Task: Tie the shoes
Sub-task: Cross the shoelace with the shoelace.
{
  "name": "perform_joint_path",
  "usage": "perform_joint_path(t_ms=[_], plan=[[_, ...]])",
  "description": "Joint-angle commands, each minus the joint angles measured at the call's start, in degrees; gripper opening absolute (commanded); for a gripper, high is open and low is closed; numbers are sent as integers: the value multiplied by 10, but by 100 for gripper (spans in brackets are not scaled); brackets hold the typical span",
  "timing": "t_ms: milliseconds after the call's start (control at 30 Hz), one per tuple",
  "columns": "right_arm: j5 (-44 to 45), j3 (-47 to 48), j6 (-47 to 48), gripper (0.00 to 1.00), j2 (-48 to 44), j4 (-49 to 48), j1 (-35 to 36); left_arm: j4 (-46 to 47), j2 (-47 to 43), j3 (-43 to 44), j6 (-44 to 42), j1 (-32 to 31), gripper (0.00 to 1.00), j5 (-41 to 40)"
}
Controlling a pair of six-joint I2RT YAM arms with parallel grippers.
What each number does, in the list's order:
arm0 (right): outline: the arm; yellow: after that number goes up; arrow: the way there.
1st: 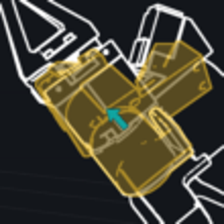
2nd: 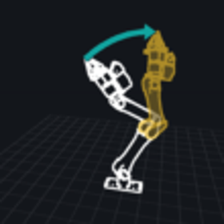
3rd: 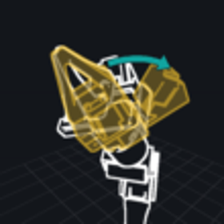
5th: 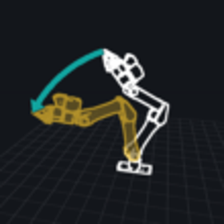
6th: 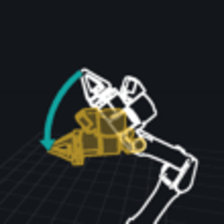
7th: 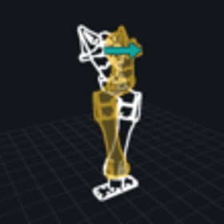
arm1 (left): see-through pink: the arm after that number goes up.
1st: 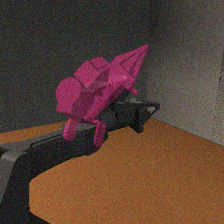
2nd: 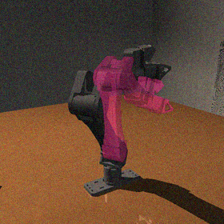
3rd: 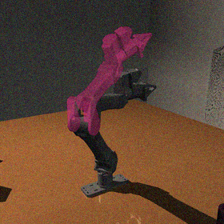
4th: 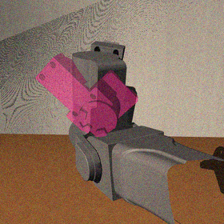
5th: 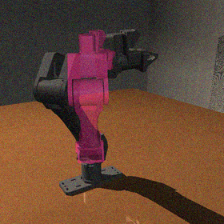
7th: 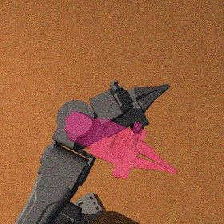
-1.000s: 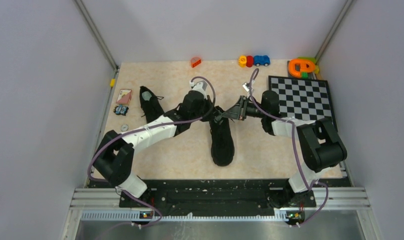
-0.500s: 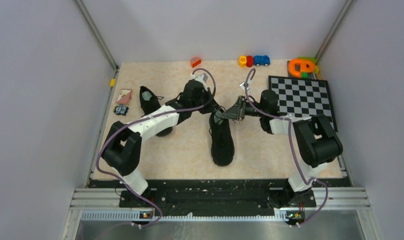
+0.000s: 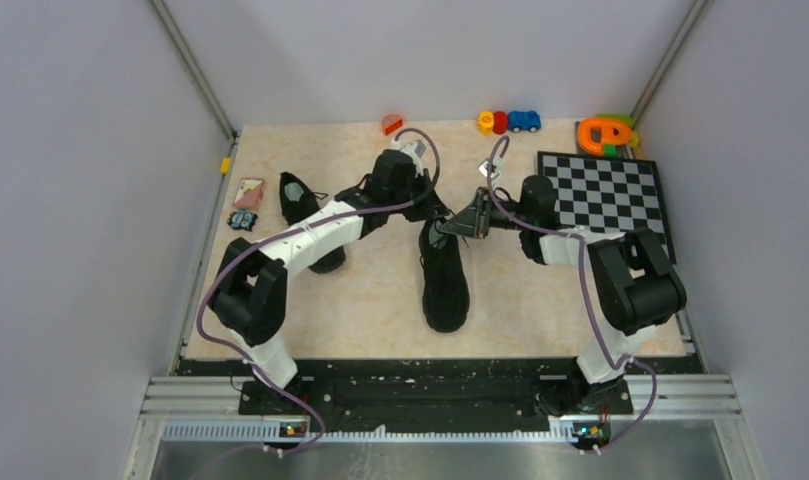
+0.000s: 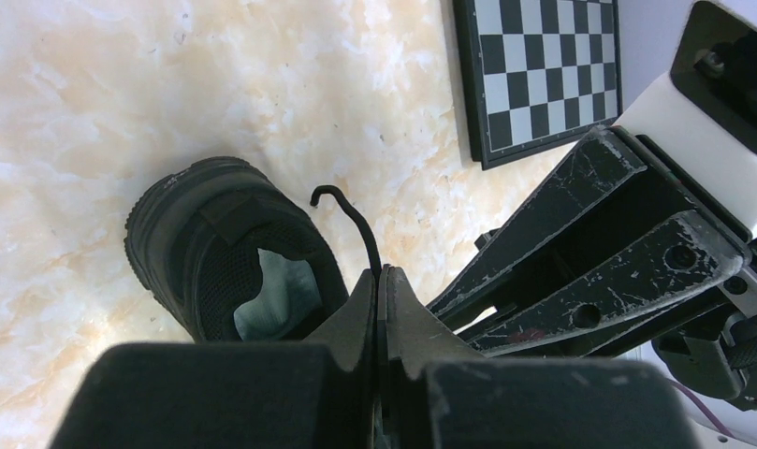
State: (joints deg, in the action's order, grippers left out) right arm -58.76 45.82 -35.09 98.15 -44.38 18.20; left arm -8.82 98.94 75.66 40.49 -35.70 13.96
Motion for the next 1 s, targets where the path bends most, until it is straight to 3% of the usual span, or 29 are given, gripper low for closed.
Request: perform_joint_path(t_ms=[0,600,967], plan=[[-6,26,43,15,-13,3,-4,-12,5,24,-8,2,0,15],[-32,2,-14,17,7,-101,-3,-70,41,76,-6,14,0,31],[-24,7,-2,18,21,-79,-2,-68,46,84,6,21,0,66]])
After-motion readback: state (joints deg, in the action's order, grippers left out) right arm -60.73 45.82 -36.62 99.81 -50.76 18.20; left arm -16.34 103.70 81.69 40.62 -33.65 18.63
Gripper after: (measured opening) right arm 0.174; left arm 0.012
